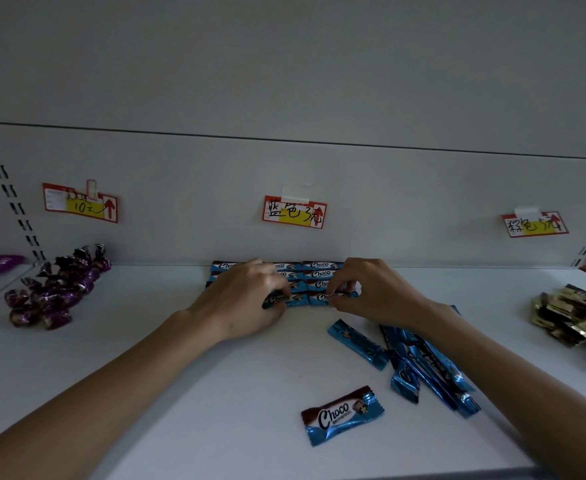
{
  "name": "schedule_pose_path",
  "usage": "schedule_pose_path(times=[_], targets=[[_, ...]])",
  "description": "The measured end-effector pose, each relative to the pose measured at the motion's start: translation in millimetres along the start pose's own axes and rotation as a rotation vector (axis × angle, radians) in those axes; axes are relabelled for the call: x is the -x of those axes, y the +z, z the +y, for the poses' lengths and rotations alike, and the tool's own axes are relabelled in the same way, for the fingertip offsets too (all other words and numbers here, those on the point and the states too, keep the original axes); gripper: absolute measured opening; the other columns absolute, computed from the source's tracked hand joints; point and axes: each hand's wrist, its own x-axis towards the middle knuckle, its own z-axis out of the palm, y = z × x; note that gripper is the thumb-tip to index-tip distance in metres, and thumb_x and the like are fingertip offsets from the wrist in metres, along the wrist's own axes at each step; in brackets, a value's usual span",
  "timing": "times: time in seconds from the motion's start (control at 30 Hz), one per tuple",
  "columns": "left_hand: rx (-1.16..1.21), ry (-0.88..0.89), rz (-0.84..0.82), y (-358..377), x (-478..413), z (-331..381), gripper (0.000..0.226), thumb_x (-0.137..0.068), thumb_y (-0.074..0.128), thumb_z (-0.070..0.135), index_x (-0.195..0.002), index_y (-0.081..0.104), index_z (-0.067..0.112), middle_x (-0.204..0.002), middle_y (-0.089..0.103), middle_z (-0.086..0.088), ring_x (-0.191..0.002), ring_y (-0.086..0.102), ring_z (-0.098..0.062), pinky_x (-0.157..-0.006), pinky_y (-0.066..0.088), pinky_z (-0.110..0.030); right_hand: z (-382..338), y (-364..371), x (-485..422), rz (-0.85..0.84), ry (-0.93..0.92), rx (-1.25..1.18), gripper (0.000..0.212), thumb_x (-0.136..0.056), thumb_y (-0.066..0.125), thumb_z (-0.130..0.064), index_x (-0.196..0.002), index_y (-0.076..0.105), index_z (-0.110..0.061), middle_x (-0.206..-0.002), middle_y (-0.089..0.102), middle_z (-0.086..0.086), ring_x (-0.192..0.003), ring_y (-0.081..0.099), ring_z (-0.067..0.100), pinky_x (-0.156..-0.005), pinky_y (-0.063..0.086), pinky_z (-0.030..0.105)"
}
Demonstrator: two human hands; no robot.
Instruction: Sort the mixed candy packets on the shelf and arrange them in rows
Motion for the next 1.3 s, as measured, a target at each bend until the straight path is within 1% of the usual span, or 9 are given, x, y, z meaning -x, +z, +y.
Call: schedule_pose_path(times=[0.27,0.4,0.57,0.63,0.73,0.87,1.0,1.07,1.3], targets=[[-0.003,-0.037,0.01,-7.5,3.4,-5.4,0.026,-0.086,0.06,0.026,-0.111,0.065,0.023,-0.111,0.061,0.005,-0.106,0.049,-0.011,-0.082,0.038,-0.022,-0.2,1.4,-0.8,0.029,-0.005,-0.014,0.013,-0.082,0.068,-0.028,-0.093,0.072,-0.023,-0.092,0.058,-0.008,-0.082,0.058,0.011,-0.07,0.05,0.026],[0.008,-0.075,0.048,-14.4,10.2,-12.0,0.022,-0.085,0.061,0.022,-0.107,0.066,0.019,-0.106,0.062,0.002,-0.097,0.049,-0.012,-0.078,0.042,-0.025,-0.9,0.3,1.5,0.049,-0.009,-0.026,0.01,-0.082,0.067,-0.027,-0.091,0.071,-0.024,-0.094,0.061,-0.005,-0.084,0.059,0.012,-0.07,0.051,0.029],[0.053,-0.106,0.063,-20.5,17.3,-12.3,0.024,-0.082,0.058,0.027,-0.1,0.068,0.016,-0.1,0.064,-0.002,-0.092,0.054,-0.018,-0.077,0.047,-0.033,-6.1,-0.8,4.3,0.056,-0.015,-0.013,0.01,-0.084,0.067,-0.024,-0.093,0.071,-0.021,-0.09,0.057,-0.008,-0.082,0.057,0.011,-0.064,0.043,0.015],[0.068,-0.113,0.058,-21.1,19.6,-11.2,0.021,-0.083,0.061,0.023,-0.1,0.068,0.016,-0.1,0.064,-0.002,-0.092,0.053,-0.018,-0.078,0.047,-0.034,-8.0,-1.3,7.3,0.053,-0.016,-0.02,0.01,-0.084,0.067,-0.023,-0.093,0.071,-0.021,-0.09,0.058,-0.009,-0.082,0.058,0.01,-0.065,0.044,0.015],[0.082,-0.112,0.052,-21.5,22.9,-8.9,0.018,-0.084,0.064,0.017,-0.102,0.068,0.016,-0.103,0.063,-0.001,-0.094,0.052,-0.015,-0.08,0.046,-0.031,-9.9,-1.5,13.4,0.048,-0.024,-0.014,0.013,-0.083,0.067,-0.024,-0.094,0.071,-0.019,-0.09,0.057,-0.011,-0.082,0.057,0.008,-0.067,0.046,0.017],[0.104,-0.086,0.053,-19.5,24.6,-2.6,0.02,-0.083,0.062,0.024,-0.101,0.069,0.018,-0.102,0.063,0.0,-0.093,0.052,-0.013,-0.077,0.039,-0.023,-12.4,-5.3,21.0,0.037,-0.03,-0.002,0.015,-0.082,0.068,-0.03,-0.094,0.071,-0.021,-0.085,0.061,-0.011,-0.076,0.058,0.006,-0.073,0.053,0.028],[0.118,-0.041,0.021,-15.6,24.4,10.0,0.018,-0.084,0.064,0.025,-0.1,0.069,0.019,-0.102,0.062,0.004,-0.092,0.046,-0.004,-0.08,0.036,-0.02,-13.8,-10.6,29.1,-0.086,-0.027,0.008,0.025,-0.08,0.067,-0.042,-0.1,0.068,-0.026,-0.09,0.063,-0.013,-0.078,0.055,0.001,-0.07,0.047,0.016],[0.152,-0.02,-0.006,-14.3,24.8,17.8,0.017,-0.086,0.064,0.025,-0.101,0.069,0.02,-0.099,0.057,0.008,-0.094,0.046,-0.004,-0.084,0.037,-0.021,-14.2,-10.0,32.5,-0.12,-0.029,0.019,0.028,-0.078,0.067,-0.046,-0.1,0.068,-0.028,-0.093,0.062,-0.014,-0.08,0.054,0.001,-0.072,0.047,0.018],[0.183,0.033,-0.133,-11.6,24.5,43.1,0.029,-0.083,0.059,0.049,-0.102,0.066,0.028,-0.1,0.057,0.01,-0.093,0.048,-0.003,-0.086,0.043,-0.031,-15.4,-8.9,29.5,-0.118,-0.047,0.003,0.022,-0.081,0.068,-0.037,-0.101,0.067,-0.027,-0.087,0.061,-0.015,-0.076,0.055,-0.004,-0.064,0.04,0.006]])
